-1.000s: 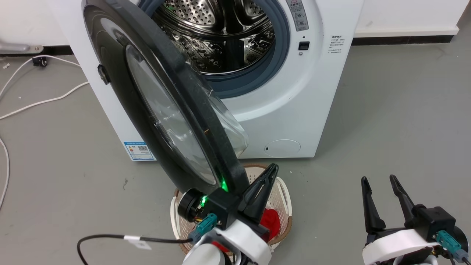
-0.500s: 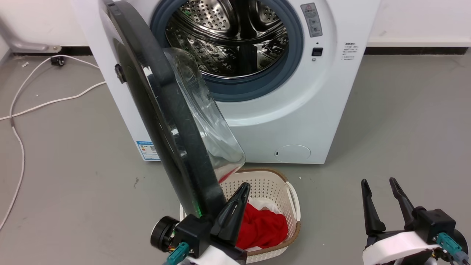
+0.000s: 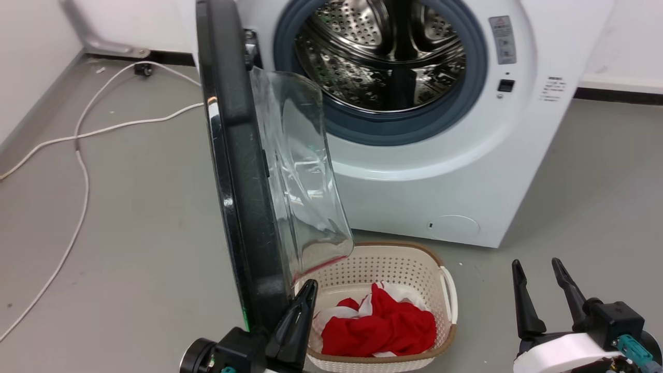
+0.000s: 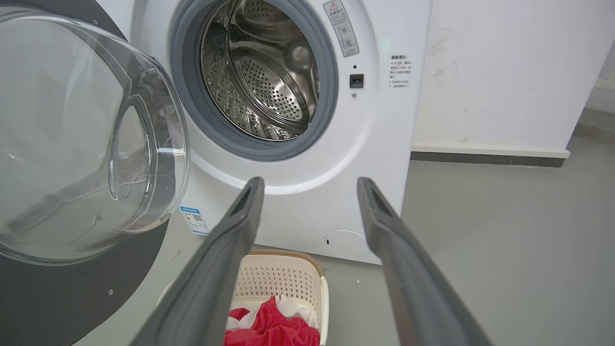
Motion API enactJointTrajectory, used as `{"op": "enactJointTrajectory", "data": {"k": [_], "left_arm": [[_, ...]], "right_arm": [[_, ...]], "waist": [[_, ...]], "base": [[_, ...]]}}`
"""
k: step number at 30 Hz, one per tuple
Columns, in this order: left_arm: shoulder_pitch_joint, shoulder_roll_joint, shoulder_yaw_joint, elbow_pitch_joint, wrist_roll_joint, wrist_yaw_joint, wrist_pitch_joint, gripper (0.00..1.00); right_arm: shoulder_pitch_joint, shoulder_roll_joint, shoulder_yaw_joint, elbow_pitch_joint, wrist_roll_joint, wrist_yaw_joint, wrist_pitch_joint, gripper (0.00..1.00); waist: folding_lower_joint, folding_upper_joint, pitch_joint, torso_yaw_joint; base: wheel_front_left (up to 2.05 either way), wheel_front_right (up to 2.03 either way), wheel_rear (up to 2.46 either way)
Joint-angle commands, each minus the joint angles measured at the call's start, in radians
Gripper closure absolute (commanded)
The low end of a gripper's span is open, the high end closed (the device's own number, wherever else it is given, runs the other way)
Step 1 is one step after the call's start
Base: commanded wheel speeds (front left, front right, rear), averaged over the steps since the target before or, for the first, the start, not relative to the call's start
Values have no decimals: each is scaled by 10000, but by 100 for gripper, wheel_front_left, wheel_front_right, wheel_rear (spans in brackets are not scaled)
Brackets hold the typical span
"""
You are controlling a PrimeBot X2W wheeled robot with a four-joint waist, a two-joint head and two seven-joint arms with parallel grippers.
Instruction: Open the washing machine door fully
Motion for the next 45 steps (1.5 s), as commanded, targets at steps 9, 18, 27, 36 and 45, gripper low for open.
{"op": "enactJointTrajectory", "data": {"k": [9,18,27,36,45], "left_arm": [[306,380,478,-273,9,514,224,100],[470,751,1188,-403,-91,986,143,100],[-15,1345,2447,-19,-313,1338,-256,100],[-748,1902,4158,1138,-1005,1332,-772,100],[-1644,2294,5650,2652,-1405,719,-982,100]], "right_arm": [[-32,14,-58,-102,-39,-7,18,0],[-118,14,-64,-76,-8,-7,34,0],[-370,14,-97,-242,-180,-7,174,0],[-658,14,-139,-363,-321,-7,322,0],[-958,16,-165,-411,-412,-7,360,0]], "waist": [[0,0,102,1079],[0,0,170,1539],[0,0,571,1627],[0,0,1154,1390],[0,0,1683,1100]], "base": [[0,0,0],[0,0,0],[0,0,0],[0,0,0],[0,0,0]]}}
